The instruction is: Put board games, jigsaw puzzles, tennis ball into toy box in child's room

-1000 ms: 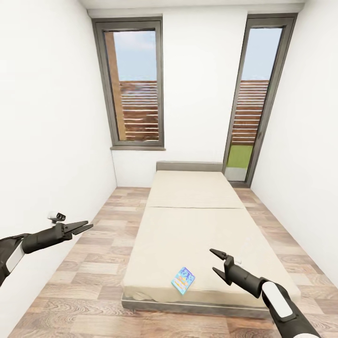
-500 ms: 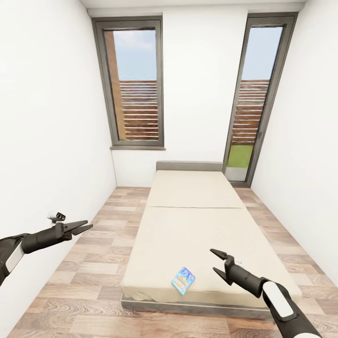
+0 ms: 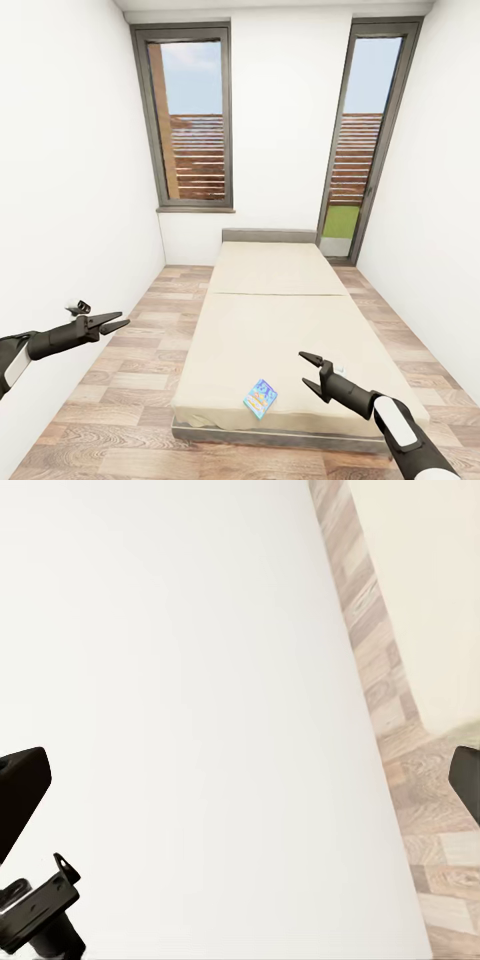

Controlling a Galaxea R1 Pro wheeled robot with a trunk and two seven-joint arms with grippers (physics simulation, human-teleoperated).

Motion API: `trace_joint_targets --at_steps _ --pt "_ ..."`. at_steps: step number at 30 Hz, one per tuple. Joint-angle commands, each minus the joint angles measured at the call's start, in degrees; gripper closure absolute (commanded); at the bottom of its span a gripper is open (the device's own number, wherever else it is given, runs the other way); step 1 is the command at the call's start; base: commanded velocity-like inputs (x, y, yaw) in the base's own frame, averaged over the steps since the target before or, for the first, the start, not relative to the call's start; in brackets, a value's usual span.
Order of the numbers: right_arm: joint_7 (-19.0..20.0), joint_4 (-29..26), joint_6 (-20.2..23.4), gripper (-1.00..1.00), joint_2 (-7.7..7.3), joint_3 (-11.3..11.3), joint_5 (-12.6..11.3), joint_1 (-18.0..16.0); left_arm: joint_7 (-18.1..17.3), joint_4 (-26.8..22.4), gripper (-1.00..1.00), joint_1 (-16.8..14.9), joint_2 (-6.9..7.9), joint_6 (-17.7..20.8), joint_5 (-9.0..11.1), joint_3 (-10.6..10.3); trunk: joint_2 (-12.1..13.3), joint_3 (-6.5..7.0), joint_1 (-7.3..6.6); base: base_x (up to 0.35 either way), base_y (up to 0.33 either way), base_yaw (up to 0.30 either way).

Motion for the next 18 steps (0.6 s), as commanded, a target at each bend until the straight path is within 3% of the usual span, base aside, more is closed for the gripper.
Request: trace_joint_targets --at_steps 1,6,18 --pt "0.18 0.02 0.66 -1.0 0.04 -0.18 0.1 -0.07 -0.2 0.0 -1.0 -0.06 0.06 0.92 0.01 -0.03 -0.1 -0.11 0.03 0.0 0.0 0.0" --pt "0.35 0.04 1.65 -1.0 0.11 -0.17 0.07 -0.11 -0.2 0.0 -1.0 -0.08 0.82 2.44 0.0 -0.01 -0.1 -0.11 0.03 0.0 0.0 0.0" --pt "1.34 0.03 1.77 -1.0 0.24 -0.25 -0.08 -0.05 -0.2 -0.17 -1.0 -0.1 1.63 3.4 0.05 0.06 -4.92 -2.27 2.66 0.0 0.0 0.0"
